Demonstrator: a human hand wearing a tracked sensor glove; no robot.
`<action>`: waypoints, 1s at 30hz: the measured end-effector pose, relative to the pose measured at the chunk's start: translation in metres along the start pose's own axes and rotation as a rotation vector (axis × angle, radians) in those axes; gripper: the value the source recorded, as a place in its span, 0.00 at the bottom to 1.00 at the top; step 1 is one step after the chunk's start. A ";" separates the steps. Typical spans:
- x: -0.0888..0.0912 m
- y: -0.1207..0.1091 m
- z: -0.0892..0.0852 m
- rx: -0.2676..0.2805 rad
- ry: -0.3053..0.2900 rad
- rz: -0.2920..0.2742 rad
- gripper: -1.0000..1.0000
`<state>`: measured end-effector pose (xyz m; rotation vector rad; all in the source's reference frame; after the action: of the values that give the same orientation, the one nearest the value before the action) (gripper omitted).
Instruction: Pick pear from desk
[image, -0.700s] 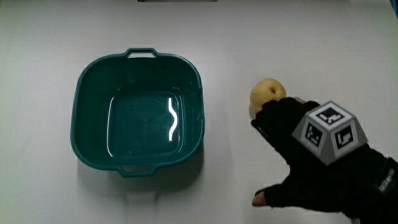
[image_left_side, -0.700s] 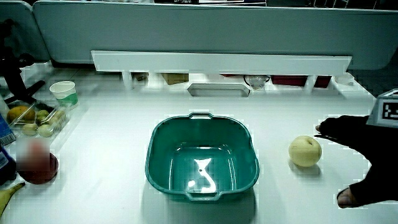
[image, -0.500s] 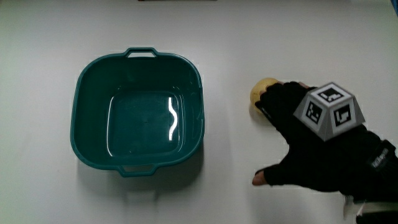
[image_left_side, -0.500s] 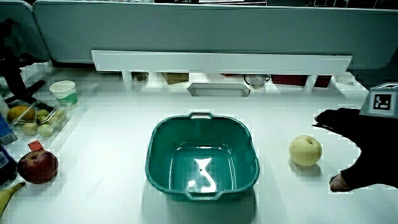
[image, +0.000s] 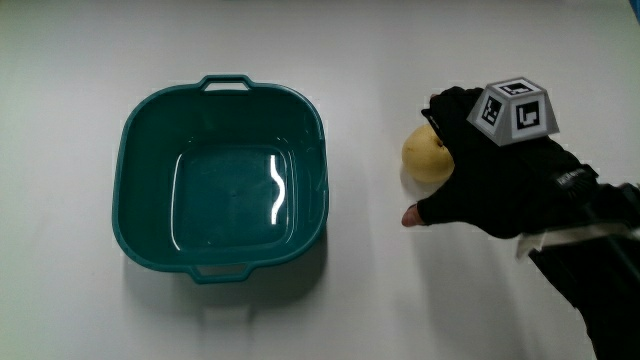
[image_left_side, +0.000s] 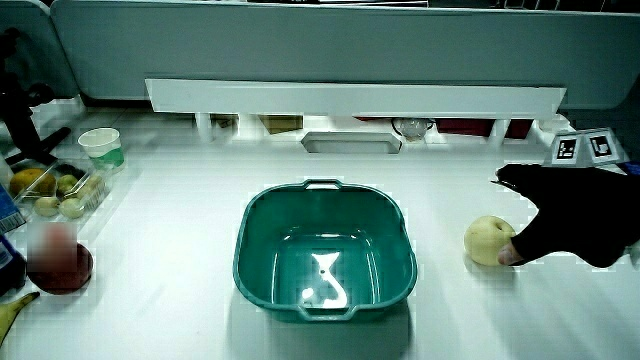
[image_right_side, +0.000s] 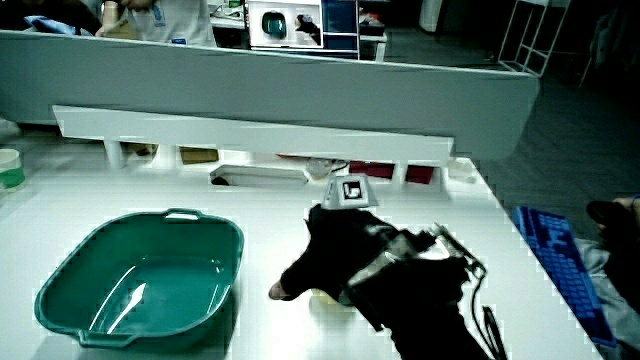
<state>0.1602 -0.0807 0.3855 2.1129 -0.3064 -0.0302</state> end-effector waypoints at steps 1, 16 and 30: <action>0.002 0.006 -0.001 -0.001 -0.003 -0.025 0.50; 0.027 0.071 -0.012 -0.092 0.083 -0.114 0.50; 0.034 0.100 -0.029 -0.118 0.096 -0.152 0.50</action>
<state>0.1768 -0.1144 0.4882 2.0089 -0.0842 -0.0352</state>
